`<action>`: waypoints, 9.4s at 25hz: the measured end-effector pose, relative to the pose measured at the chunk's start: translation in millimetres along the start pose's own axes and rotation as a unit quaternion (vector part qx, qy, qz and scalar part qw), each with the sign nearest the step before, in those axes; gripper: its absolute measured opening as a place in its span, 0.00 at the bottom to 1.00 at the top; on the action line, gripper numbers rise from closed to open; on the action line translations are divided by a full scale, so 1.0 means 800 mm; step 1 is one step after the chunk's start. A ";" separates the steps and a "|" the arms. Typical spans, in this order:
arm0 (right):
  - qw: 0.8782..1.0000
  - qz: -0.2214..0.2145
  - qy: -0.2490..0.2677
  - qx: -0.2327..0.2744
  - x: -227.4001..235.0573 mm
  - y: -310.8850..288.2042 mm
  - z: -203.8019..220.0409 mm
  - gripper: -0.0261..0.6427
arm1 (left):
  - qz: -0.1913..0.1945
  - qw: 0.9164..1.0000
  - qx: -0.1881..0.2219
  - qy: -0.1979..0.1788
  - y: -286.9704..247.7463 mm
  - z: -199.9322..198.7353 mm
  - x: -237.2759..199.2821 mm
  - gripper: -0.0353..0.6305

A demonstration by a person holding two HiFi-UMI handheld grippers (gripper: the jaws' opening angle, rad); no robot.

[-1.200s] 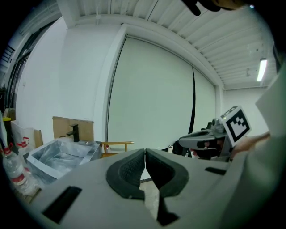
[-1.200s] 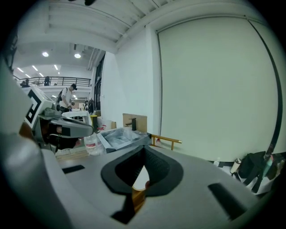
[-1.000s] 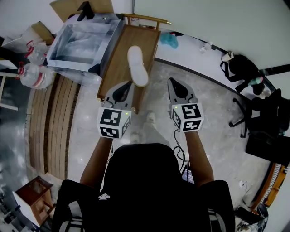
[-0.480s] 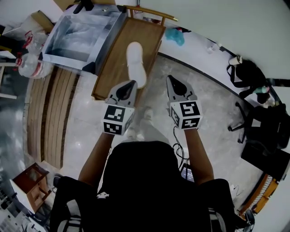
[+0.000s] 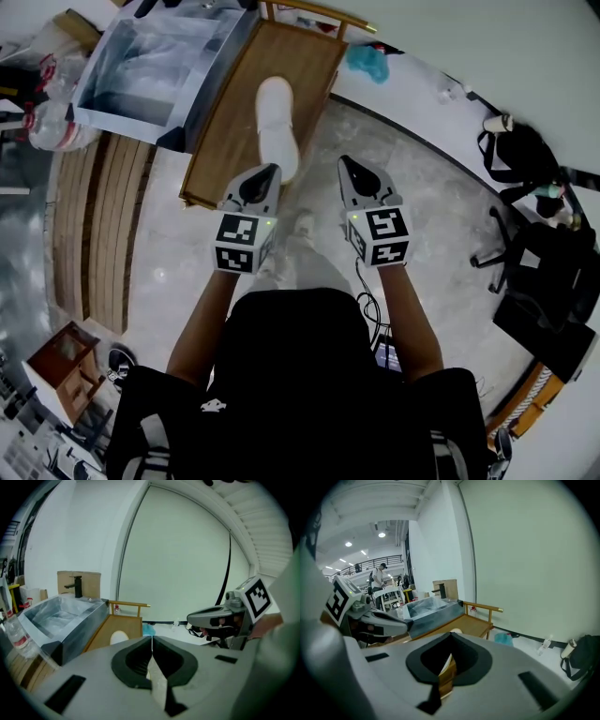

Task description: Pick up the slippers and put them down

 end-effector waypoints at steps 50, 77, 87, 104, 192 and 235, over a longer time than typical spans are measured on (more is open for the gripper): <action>0.985 -0.082 -0.036 -0.147 0.080 -0.112 0.134 0.02 | -0.057 0.976 -0.194 0.081 -0.231 0.131 -0.030 0.28; 0.983 -0.084 -0.037 -0.161 0.067 -0.113 0.146 0.02 | -0.086 0.976 -0.200 0.008 -0.259 0.148 -0.023 0.10; 0.986 -0.072 -0.030 -0.150 0.056 -0.098 0.133 0.02 | -0.091 0.981 -0.169 -0.012 -0.232 0.130 -0.027 0.09; 0.993 -0.021 -0.007 -0.116 0.015 -0.049 0.089 0.02 | -0.054 0.992 -0.111 -0.029 -0.138 0.085 -0.023 0.09; 0.960 0.277 -0.031 0.019 -0.300 0.296 0.135 0.02 | 0.220 0.966 0.076 -0.109 0.267 0.062 0.093 0.08; 0.933 0.337 -0.125 0.030 -0.364 0.561 0.347 0.02 | 0.300 0.936 0.027 -0.182 0.390 0.199 0.373 0.08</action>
Point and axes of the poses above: the fingertips, and each gripper's own axes: y backward along the fingers, x to its right, z out of its underside, the point moved 10 cm from there along y, backward along the fingers, and after that the axes turned 14 degrees about -z, right-handed, at the moved point
